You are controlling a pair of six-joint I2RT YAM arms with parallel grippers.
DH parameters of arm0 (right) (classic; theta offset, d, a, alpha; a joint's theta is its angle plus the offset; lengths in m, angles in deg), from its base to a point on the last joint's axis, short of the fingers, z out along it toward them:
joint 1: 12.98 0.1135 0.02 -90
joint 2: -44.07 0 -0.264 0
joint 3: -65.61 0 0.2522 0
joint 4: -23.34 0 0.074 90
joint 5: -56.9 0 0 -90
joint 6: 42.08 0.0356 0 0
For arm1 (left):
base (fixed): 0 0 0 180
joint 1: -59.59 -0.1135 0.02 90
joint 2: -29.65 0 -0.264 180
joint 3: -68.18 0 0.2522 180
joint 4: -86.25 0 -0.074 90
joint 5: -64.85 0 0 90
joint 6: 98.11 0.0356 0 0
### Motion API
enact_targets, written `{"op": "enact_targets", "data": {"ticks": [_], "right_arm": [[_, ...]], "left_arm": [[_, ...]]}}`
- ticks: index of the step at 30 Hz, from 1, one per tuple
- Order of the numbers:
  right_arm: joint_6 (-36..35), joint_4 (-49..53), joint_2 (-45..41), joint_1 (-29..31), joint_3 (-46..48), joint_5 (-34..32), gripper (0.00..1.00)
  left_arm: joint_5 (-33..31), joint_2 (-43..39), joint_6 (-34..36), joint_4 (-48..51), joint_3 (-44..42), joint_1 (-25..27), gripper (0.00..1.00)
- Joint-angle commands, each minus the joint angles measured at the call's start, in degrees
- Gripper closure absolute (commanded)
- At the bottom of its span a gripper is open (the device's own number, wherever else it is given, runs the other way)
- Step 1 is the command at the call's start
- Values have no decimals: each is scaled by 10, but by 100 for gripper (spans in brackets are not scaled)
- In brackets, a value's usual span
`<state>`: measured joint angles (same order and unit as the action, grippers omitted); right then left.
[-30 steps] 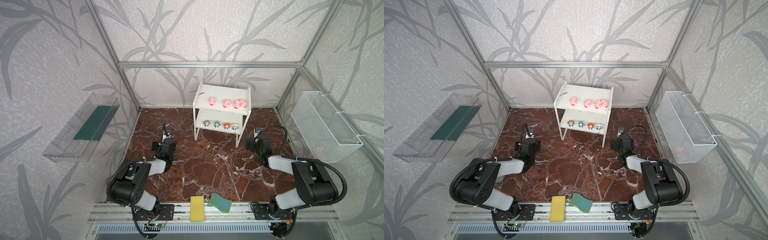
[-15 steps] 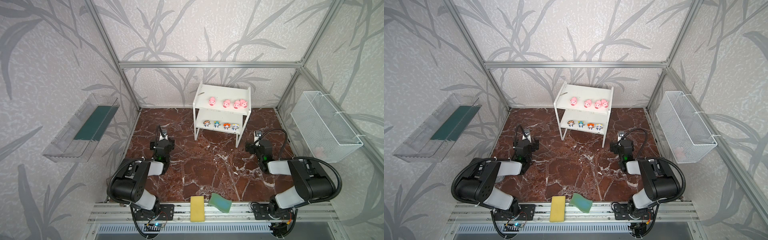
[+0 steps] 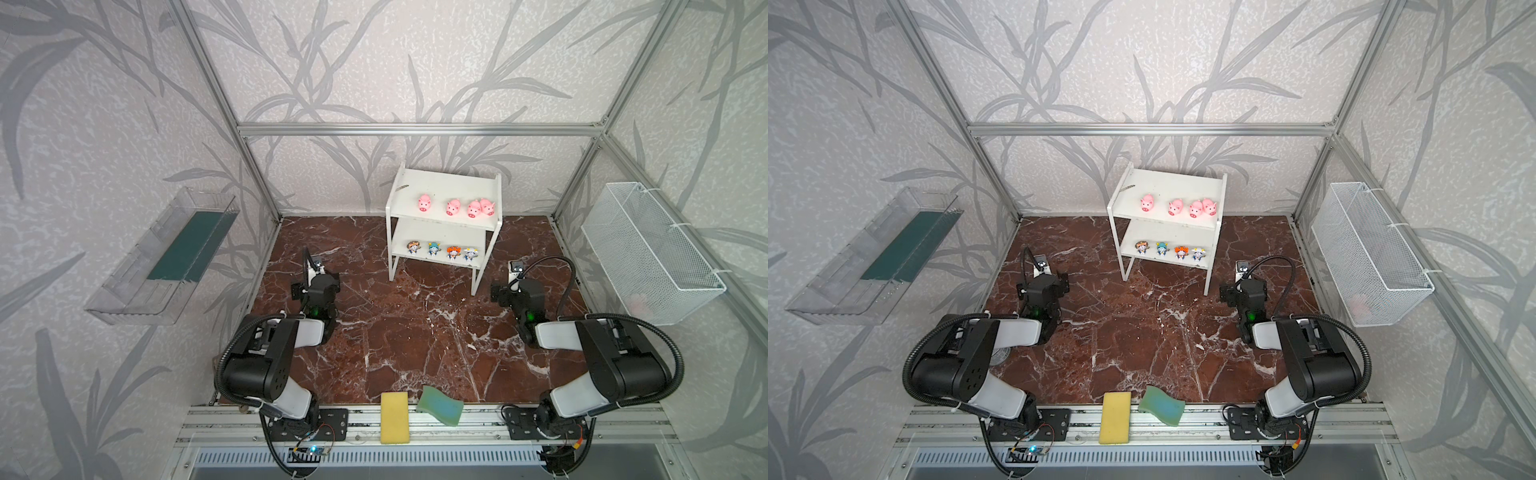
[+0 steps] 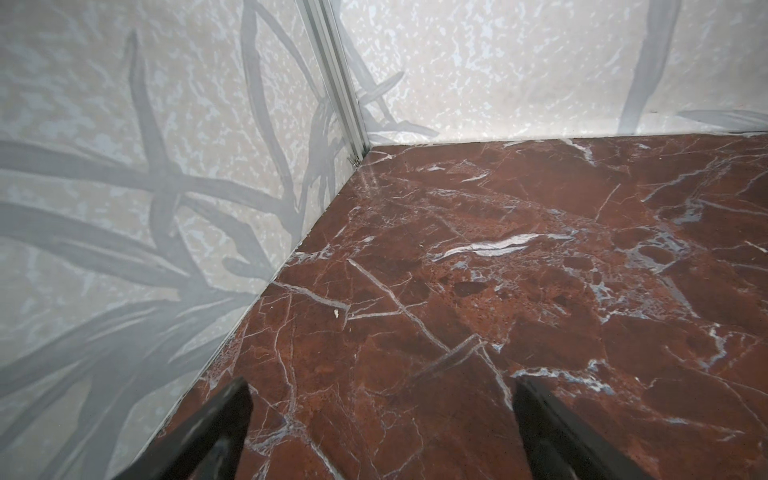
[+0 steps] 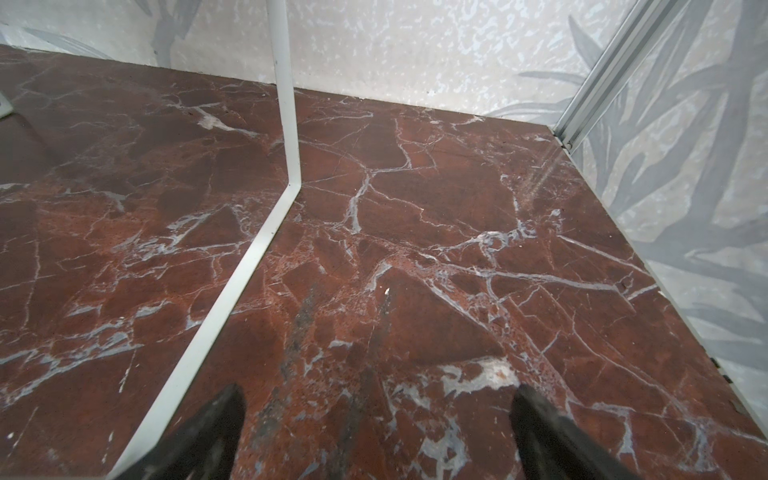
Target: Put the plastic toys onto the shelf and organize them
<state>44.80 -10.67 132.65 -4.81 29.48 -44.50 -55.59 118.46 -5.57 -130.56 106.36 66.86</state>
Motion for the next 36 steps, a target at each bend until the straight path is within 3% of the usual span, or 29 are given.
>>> {"op": "enact_targets", "data": {"ticks": [1, 3, 5, 9, 12, 36], "right_arm": [[-4, -22, -1, -3, -1, 3, 1], [-4, -22, -1, -3, -1, 3, 1], [-4, -22, 0, -3, -1, 3, 1], [-4, -22, 0, -3, -1, 3, 1], [-4, -22, 0, -3, -2, 3, 1], [-4, -22, 0, -3, -2, 3, 1]], "left_arm": [[60, -12, -9, -87, -56, -8, 0], [92, 8, -11, -167, -98, -12, 1], [83, 59, 17, -266, -105, -8, 1], [85, 15, -18, -109, -62, -20, 2], [82, 35, -8, -168, -74, -21, 1], [83, 30, -13, -148, -68, -22, 1]]}}
